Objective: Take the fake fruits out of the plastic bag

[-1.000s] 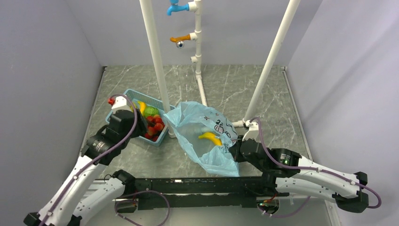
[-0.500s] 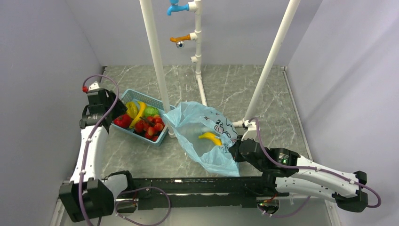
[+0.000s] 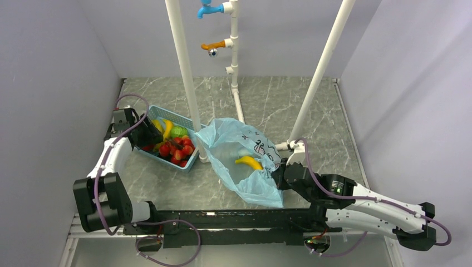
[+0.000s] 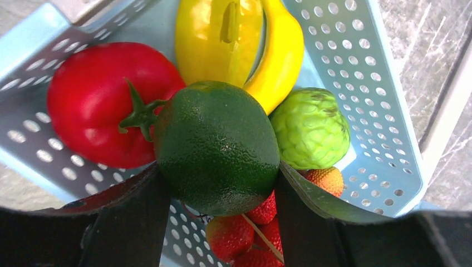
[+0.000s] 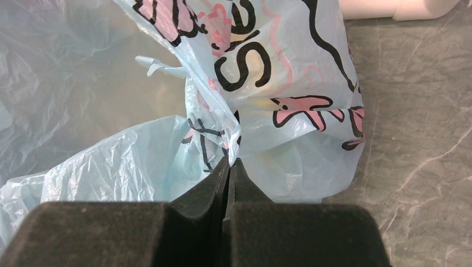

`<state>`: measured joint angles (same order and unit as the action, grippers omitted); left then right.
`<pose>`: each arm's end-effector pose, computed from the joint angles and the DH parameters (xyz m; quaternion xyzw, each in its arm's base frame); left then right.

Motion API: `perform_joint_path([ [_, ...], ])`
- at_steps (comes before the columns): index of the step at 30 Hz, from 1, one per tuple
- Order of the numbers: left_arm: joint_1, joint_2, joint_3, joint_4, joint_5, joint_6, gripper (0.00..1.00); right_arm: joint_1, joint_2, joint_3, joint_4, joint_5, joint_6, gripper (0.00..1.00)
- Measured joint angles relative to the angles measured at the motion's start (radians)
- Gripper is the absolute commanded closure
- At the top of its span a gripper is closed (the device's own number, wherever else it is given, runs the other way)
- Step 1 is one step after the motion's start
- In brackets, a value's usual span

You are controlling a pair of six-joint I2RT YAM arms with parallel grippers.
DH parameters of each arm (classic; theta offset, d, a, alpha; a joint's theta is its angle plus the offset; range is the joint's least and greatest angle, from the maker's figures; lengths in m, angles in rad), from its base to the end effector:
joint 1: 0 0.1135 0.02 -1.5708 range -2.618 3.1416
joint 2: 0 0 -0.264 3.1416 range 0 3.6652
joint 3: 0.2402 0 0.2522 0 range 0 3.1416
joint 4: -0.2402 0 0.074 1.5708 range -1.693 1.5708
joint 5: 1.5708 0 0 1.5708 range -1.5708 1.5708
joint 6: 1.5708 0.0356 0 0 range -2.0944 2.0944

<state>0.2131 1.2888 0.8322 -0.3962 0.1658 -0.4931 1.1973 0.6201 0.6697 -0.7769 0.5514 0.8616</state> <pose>0.2599 0.0502 0.2307 -0.2953 0.8855 -0.1256 0.3359 0.0629 0.1094 0.2696 -0.0368 0.8842 0.2096 0.4158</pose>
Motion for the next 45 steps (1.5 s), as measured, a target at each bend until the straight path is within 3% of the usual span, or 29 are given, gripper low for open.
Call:
perform_joint_path([
  [7, 0.001, 0.046, 0.0, 0.016, 0.058, -0.001, 0.01, 0.0, 0.045, 0.051, 0.002, -0.001, -0.019, 1.0],
  [16, 0.002, -0.056, 0.01, -0.068, 0.04, 0.021, 0.02, 0.0, 0.054, 0.051, 0.016, -0.007, -0.022, 1.0],
  [20, 0.002, -0.254, -0.017, -0.082, 0.082, 0.014, 0.05, 0.0, 0.054, 0.052, 0.018, -0.008, -0.032, 1.0],
  [28, -0.03, -0.613, -0.221, -0.138, 0.288, -0.026, 0.1, 0.0, 0.051, 0.055, 0.023, -0.007, -0.057, 1.0],
  [31, -0.141, -0.748, -0.304, -0.15, 0.323, -0.09, 0.07, 0.0, 0.057, 0.055, 0.026, -0.006, -0.074, 1.0],
  [34, -0.364, -0.832, -0.373, -0.086, 0.327, -0.18, 0.1, 0.0, 0.076, 0.056, 0.034, -0.006, -0.086, 1.0],
  [37, -0.62, -0.754, -0.364, -0.054, 0.262, -0.23, 0.11, 0.0, 0.095, 0.056, 0.045, -0.008, -0.093, 1.0],
  [40, -0.911, -0.633, -0.259, -0.071, 0.102, -0.237, 0.13, 0.0, 0.104, 0.056, 0.045, -0.014, -0.093, 1.0],
  [45, -1.158, -0.588, -0.094, 0.008, -0.069, -0.23, 0.16, -0.001, 0.037, 0.054, 0.048, -0.06, -0.108, 1.0],
])
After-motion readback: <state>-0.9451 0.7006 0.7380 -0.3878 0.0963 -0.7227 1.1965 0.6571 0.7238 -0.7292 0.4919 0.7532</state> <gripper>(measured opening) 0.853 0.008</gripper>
